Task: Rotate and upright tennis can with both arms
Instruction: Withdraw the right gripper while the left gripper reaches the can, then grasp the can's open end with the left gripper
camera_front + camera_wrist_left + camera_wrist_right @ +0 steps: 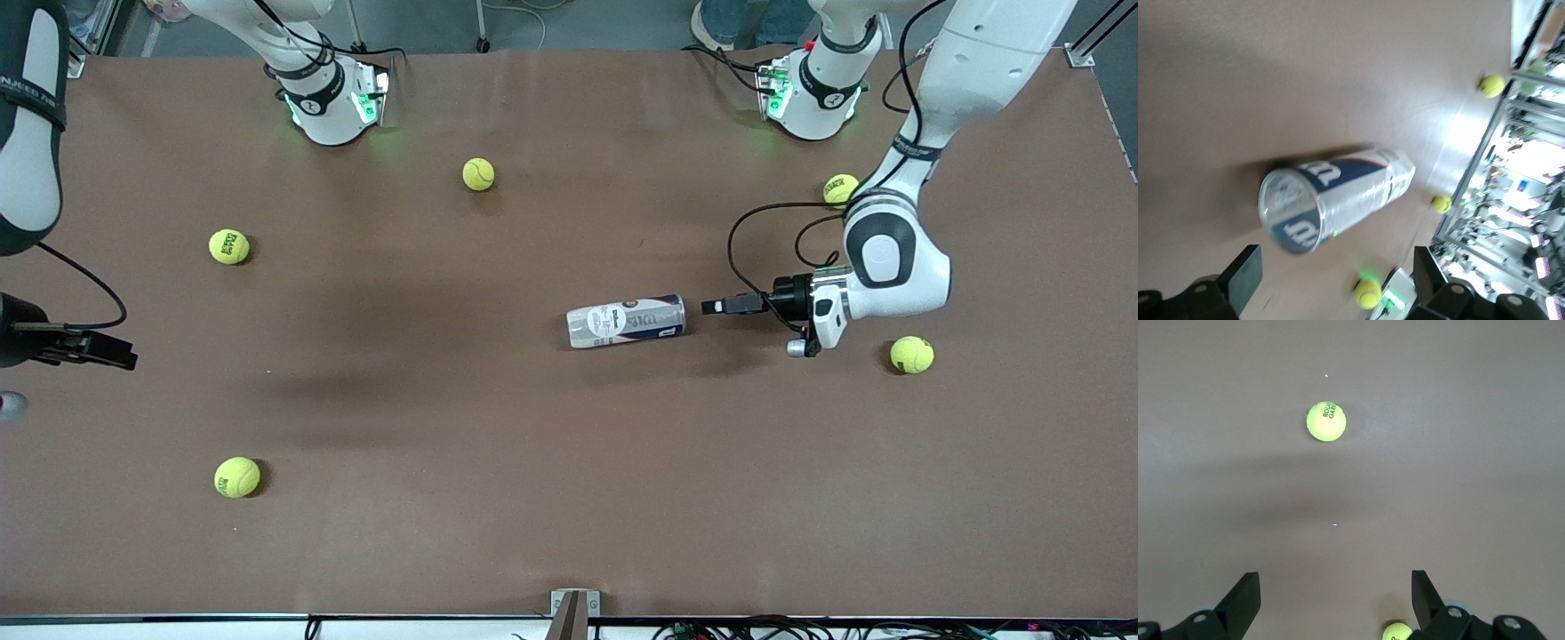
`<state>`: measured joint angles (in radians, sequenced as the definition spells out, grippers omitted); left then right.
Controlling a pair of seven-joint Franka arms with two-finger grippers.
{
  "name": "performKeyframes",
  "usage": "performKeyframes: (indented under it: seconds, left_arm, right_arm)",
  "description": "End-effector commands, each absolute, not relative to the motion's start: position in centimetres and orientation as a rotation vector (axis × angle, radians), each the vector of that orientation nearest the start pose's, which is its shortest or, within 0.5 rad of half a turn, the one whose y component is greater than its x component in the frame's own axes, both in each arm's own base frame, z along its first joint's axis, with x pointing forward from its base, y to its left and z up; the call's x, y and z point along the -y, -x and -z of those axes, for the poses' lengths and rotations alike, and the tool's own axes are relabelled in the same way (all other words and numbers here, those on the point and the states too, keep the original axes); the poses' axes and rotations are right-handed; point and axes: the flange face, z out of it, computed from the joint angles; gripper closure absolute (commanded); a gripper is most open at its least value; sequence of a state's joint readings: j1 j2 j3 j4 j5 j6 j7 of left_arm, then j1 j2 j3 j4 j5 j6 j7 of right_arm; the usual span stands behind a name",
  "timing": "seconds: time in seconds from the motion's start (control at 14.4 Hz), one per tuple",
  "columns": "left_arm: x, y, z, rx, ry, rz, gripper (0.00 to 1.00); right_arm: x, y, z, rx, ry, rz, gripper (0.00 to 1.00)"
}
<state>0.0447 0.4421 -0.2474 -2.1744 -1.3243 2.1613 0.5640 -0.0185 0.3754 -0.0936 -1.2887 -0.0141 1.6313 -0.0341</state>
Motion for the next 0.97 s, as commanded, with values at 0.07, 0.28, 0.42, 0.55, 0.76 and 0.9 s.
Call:
performKeyframes:
  seconds: [0.07,0.28,0.42,0.55,0.76,0.9]
  left_arm:
    - [19.2,-50.4,-15.2,-0.362,-2.026,0.154,0.0]
    - [21.2,-50.5,-14.3,-0.374,-2.022,0.132,0.09]
    - [21.8,-50.5,-14.3,-0.382,-2.019,0.129,0.65]
    - [21.8,-50.6,-14.4,-0.381,-2.018,0.126,0.89]
    - [21.5,-52.2,-15.8,-0.388,-2.0,0.093,1.0]
    - [21.6,-53.7,-17.2,-0.41,-1.98,0.08,1.0]
  right_arm:
    - [5.9,-64.6,-55.0,-0.097,3.164,-0.162,0.0]
    - [5.8,-63.4,-56.5,-0.093,3.149,-0.16,0.0]
    - [5.8,-62.0,-57.1,-0.086,3.136,-0.163,0.0]
    - [5.7,-60.5,-58.2,-0.083,3.134,-0.146,0.0]
    - [5.7,-58.6,-60.3,-0.038,3.131,-0.116,0.0]
    - [5.9,-56.8,-61.5,-0.021,3.128,-0.094,0.0]
